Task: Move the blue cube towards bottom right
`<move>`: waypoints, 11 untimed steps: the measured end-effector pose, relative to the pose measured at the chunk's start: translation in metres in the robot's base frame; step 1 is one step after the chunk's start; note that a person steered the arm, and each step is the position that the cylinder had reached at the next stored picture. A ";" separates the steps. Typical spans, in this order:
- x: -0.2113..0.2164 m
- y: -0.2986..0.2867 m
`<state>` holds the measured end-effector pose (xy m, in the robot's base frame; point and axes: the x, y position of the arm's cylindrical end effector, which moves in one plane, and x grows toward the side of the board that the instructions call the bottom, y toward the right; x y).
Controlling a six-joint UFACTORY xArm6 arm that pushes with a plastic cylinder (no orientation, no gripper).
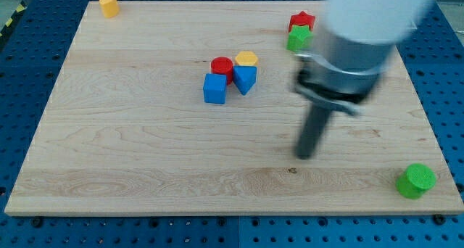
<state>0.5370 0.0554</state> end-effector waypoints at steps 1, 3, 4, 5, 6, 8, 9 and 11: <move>-0.029 -0.132; -0.122 -0.215; -0.123 -0.177; -0.123 -0.130; -0.115 -0.094; -0.095 -0.043; -0.095 -0.003; -0.061 0.001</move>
